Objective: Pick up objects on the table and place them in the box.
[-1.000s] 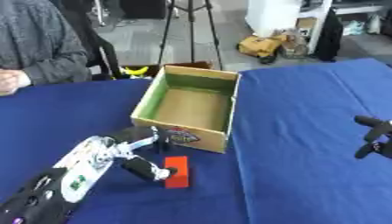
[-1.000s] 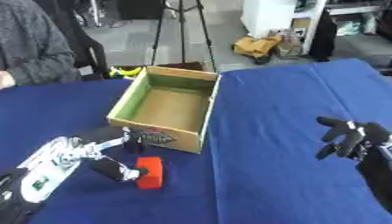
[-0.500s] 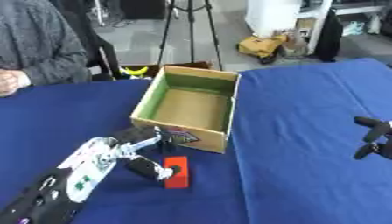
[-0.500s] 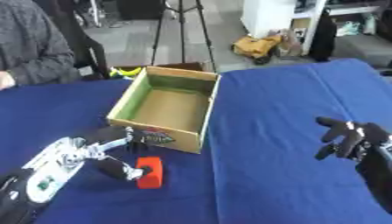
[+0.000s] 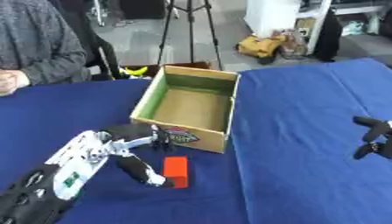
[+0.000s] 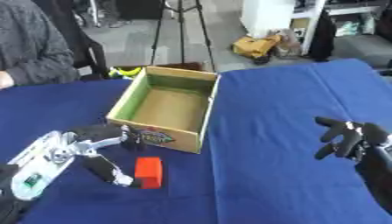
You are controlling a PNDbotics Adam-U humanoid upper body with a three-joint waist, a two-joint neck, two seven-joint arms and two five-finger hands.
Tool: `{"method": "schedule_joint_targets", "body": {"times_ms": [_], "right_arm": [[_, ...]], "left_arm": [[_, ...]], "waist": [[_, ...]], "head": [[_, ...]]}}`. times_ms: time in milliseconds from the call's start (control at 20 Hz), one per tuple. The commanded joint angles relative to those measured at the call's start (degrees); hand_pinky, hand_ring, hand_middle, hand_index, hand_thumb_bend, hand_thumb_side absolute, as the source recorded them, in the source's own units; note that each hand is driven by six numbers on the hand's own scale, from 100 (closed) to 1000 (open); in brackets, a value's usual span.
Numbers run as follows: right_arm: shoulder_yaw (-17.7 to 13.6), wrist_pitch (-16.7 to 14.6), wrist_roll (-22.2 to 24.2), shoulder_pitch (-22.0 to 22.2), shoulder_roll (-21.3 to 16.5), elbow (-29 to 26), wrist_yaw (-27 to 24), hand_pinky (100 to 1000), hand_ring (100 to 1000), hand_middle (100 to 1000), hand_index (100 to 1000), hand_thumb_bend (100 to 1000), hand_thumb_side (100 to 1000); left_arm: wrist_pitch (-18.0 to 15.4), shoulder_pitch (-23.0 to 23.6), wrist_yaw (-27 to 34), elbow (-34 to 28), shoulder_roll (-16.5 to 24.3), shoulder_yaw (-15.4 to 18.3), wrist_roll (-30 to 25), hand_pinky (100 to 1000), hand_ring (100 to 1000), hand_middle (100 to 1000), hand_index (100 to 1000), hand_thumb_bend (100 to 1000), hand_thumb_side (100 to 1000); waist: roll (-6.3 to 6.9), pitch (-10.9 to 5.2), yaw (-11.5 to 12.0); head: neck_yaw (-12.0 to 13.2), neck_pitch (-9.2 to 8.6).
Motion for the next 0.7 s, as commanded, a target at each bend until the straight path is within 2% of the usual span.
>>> {"method": "schedule_joint_targets", "body": {"times_ms": [50, 700], "right_arm": [[-0.52, -0.27, 0.08, -0.33, -1.61, -1.18, -0.37, 529, 915, 556, 452, 100, 824], [-0.45, -0.08, 0.11, -0.37, -1.43, -1.18, -0.23, 529, 915, 556, 451, 100, 827]], "left_arm": [[0.03, -0.61, -0.17, -0.98, 0.96, 0.14, -0.64, 640, 623, 618, 776, 655, 612], [-0.55, 0.19, -5.37, 3.63, -1.90, -0.42, 1.95, 644, 597, 620, 774, 618, 551]], "waist": [[-0.34, -0.64, -0.09], [-0.25, -0.60, -0.52]], "head": [[0.00, -0.69], [0.01, -0.79]]}}
